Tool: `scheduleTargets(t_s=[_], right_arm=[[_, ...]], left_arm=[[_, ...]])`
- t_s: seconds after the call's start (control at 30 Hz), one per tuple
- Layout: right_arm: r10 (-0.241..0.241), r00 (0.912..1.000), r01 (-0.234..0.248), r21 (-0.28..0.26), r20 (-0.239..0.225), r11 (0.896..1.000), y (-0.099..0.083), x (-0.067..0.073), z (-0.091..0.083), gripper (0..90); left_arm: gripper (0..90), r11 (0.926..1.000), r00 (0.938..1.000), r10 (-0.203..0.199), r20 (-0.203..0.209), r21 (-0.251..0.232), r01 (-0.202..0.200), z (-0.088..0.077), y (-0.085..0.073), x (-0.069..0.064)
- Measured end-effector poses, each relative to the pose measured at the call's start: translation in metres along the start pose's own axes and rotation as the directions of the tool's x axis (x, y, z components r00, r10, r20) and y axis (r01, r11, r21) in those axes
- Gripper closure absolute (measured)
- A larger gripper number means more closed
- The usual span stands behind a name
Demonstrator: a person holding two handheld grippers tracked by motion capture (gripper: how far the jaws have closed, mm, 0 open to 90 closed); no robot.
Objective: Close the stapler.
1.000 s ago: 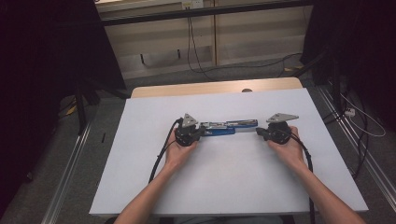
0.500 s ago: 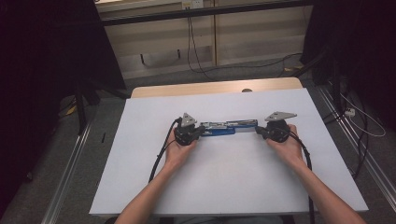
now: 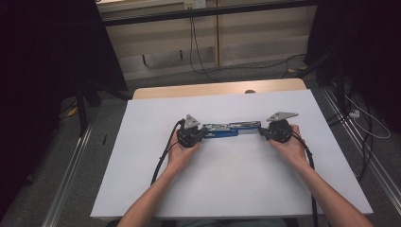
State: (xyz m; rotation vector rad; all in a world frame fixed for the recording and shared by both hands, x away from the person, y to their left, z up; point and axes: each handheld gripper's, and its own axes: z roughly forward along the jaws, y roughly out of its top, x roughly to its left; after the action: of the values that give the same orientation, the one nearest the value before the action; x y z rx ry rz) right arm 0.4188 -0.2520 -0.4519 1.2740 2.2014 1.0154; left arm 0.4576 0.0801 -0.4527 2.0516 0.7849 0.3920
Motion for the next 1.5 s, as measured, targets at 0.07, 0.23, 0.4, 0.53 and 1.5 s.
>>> scheduleTargets(t_s=[0.07, 0.23, 0.4, 0.53, 1.5], right_arm=[[0.007, 1.0, -0.007, 0.015, 0.0, 1.0, 0.0008, -0.0011, 0.0016, 90.0], [0.016, 0.9999, -0.016, 0.026, -0.002, 1.0, -0.0009, -0.0002, 0.0057, 90.0], [0.014, 0.9999, -0.014, 0.026, 0.003, 1.0, -0.0004, 0.0003, 0.0067, 90.0], [0.019, 0.9998, -0.02, 0.031, 0.008, 0.999, -0.001, 0.0003, 0.0057, 90.0], [0.008, 0.9998, -0.008, 0.01, 0.021, 1.0, 0.0011, 0.0023, 0.0104, 90.0]], left_arm=[[90.0, 1.0, 1.0, 0.006, -0.002, 0.0, -0.006, -0.0001, -0.0002, -0.0012], [90.0, 1.0, 1.0, 0.009, 0.004, 0.004, -0.009, -0.0003, 0.0, 0.0006], [90.0, 0.9996, 0.9996, 0.027, -0.005, 0.004, -0.027, -0.0004, 0.0, -0.0007], [90.0, 0.9999, 0.9999, 0.017, -0.001, 0.003, -0.017, -0.0004, -0.0002, -0.0006], [90.0, 0.9998, 0.9998, 0.018, 0.0, -0.002, -0.018, -0.0003, -0.0006, 0.0003]])
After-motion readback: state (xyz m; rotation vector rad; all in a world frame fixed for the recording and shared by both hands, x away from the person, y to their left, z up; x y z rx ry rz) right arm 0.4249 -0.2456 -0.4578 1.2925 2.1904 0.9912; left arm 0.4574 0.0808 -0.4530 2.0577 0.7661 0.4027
